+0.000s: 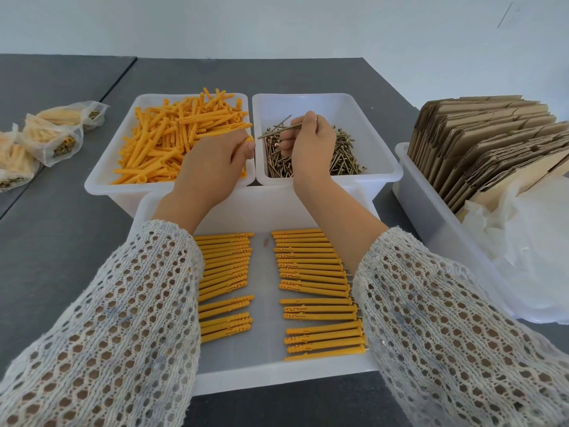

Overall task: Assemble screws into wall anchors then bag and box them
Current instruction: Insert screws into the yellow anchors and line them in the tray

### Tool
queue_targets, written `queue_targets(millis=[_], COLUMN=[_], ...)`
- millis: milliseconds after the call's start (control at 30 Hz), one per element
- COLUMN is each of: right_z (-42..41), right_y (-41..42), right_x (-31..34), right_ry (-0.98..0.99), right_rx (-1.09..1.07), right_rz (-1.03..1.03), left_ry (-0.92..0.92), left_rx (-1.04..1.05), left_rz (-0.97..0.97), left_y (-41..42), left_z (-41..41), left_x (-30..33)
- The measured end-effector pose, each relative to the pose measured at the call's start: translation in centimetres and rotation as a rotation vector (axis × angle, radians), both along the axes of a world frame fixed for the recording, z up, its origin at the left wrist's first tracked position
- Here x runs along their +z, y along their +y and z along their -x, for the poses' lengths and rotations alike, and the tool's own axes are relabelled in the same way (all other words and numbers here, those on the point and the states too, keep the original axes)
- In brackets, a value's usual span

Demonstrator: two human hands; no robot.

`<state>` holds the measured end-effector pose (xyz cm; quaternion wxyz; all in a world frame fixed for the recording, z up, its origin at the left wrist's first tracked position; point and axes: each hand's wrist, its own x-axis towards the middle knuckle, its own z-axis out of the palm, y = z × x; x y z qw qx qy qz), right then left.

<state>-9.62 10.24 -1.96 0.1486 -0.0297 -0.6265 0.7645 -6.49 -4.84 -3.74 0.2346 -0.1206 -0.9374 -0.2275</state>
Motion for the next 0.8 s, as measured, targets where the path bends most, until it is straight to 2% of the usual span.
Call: queue_targets(millis=[167,400,467,600,700,800], right_z=[-0.1,-0.7,-0.8,-0.8,-0.6,-1.0], right_y=[-0.3,-1.0,-1.2,-1.3,-1.5,-1.6], right_x=[0.1,0.0,0.0,-0.1,-0.1,0.1], right_ry=[0.011,0.114,0.119,0.097,0.173,0.233], right_rx=[0.176,0.357,0.369,0.367,0.386,0.425], right_rz=[-0.092,-0.546,-0.563,-0.577,-0.655,-0.606], left_ry=[-0.008,0.049,0.081,0.126,0.078,0.001], left_rx=[-0.008,-0.03,-0.031,-0.038,-0.047,-0.116], left_rz=[0.001,-0.025,-0.065,-0.263,-0.34,-0.422], left_y=[0.1,0.2,0.1,-0.7,-0.9,-0.5], left_z=[0.0,-0.1,0.0,0.3,0.4,0.3], left_x=[0.2,0.2,0.5,1.3,1.6,1.7])
